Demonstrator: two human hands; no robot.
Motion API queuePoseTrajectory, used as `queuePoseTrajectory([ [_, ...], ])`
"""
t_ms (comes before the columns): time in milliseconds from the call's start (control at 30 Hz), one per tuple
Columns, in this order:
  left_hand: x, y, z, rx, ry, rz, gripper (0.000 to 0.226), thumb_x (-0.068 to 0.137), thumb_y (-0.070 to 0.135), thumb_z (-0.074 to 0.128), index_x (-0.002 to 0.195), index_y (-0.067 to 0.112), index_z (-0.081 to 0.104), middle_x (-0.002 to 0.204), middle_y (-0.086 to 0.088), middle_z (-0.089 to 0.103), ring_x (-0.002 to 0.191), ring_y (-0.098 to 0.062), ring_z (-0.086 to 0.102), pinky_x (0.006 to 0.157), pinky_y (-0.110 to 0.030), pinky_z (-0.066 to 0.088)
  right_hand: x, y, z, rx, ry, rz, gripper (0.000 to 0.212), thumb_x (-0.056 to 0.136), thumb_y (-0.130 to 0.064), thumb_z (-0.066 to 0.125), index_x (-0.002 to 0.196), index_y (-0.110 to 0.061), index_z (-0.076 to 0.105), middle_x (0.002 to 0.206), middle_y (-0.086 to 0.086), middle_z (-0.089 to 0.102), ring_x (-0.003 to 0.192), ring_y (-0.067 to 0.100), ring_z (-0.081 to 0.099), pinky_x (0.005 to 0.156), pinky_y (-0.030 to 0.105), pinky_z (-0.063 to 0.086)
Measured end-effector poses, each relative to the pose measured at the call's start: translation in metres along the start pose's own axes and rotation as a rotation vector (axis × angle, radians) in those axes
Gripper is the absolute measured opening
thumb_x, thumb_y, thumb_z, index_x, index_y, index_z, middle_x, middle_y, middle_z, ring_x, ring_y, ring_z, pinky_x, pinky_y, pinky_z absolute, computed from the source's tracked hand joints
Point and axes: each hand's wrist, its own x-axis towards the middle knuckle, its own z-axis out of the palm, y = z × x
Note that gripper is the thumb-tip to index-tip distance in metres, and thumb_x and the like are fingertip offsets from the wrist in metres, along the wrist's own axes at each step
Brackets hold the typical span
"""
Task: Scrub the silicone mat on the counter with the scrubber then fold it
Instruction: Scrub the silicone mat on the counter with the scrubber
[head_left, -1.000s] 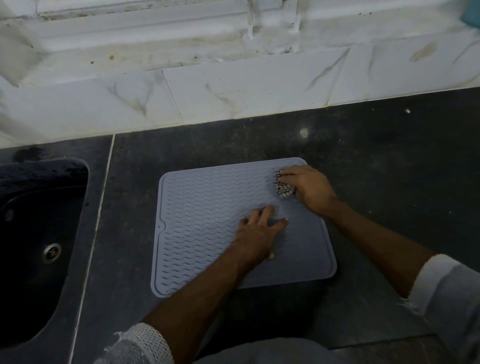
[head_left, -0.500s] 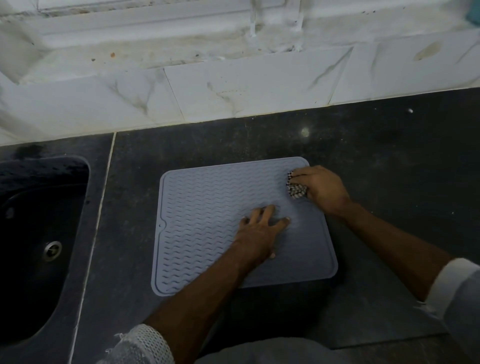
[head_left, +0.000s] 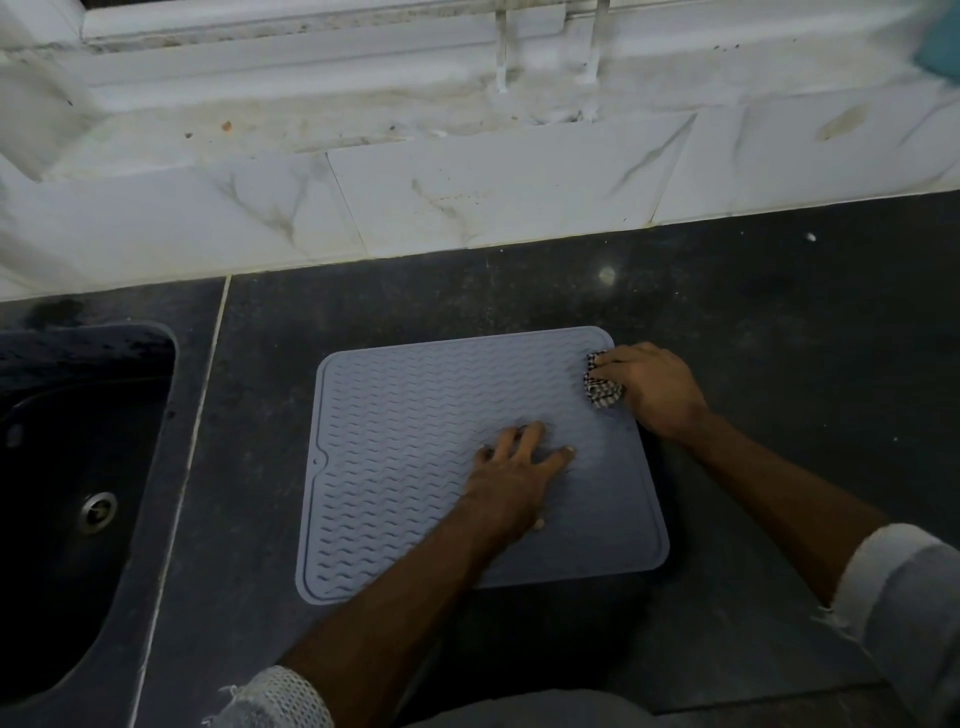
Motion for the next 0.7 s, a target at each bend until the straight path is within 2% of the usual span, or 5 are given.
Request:
queuePoseTrajectory([
  [200, -0.015, 0.009, 0.011, 0.055, 0.078, -0.067, 0.09, 0.086, 0.029, 0.067, 0.151, 0.037, 0.004, 0.158, -0.01, -0.013, 0.145, -0.033, -0.01, 0.114, -0.06, 0.003, -0.004, 0.001, 0.004, 0.119, -0.005, 0.033, 0.039, 0.08, -0.009, 0.067, 0.118, -0.009, 0.063, 0.131, 0.011, 0.056, 0.118, 0.033, 0.052, 0.102, 0.044, 0.039],
  [333, -0.02, 0.012, 0.019, 0.017, 0.085, -0.132, 0.086, 0.089, 0.029, 0.064, 0.15, 0.038, 0.005, 0.158, -0.01, -0.012, 0.144, -0.035, -0.01, 0.112, -0.063, 0.001, -0.007, -0.011, 0.009, 0.189, 0.071, 0.032, 0.038, 0.08, -0.004, 0.065, 0.118, -0.008, 0.063, 0.128, 0.012, 0.059, 0.118, 0.033, 0.052, 0.103, 0.046, 0.04],
  [433, -0.019, 0.009, 0.014, -0.028, 0.061, -0.144, 0.083, 0.088, 0.034, 0.064, 0.149, 0.042, 0.008, 0.158, -0.007, -0.01, 0.144, -0.036, -0.008, 0.112, -0.064, 0.003, -0.004, -0.039, 0.017, 0.137, 0.095, -0.103, 0.038, 0.078, -0.003, 0.065, 0.115, -0.008, 0.064, 0.125, 0.013, 0.061, 0.116, 0.033, 0.054, 0.102, 0.047, 0.041],
  [533, -0.02, 0.007, 0.011, -0.035, 0.059, -0.134, 0.082, 0.087, 0.037, 0.064, 0.149, 0.043, 0.01, 0.158, -0.006, -0.009, 0.144, -0.035, -0.004, 0.112, -0.063, 0.007, -0.004, -0.055, 0.023, 0.009, -0.018, -0.217, 0.039, 0.078, -0.02, 0.069, 0.116, -0.012, 0.064, 0.127, 0.01, 0.059, 0.117, 0.032, 0.052, 0.102, 0.046, 0.04],
  [700, -0.024, 0.006, 0.01, -0.096, 0.06, -0.121, 0.081, 0.089, 0.036, 0.062, 0.15, 0.043, 0.008, 0.159, -0.005, -0.013, 0.144, -0.034, -0.009, 0.115, -0.06, 0.007, -0.031, -0.011, 0.009, -0.043, -0.004, -0.092, 0.036, 0.078, -0.017, 0.07, 0.114, -0.019, 0.065, 0.128, 0.005, 0.059, 0.116, 0.03, 0.052, 0.093, 0.047, 0.044],
])
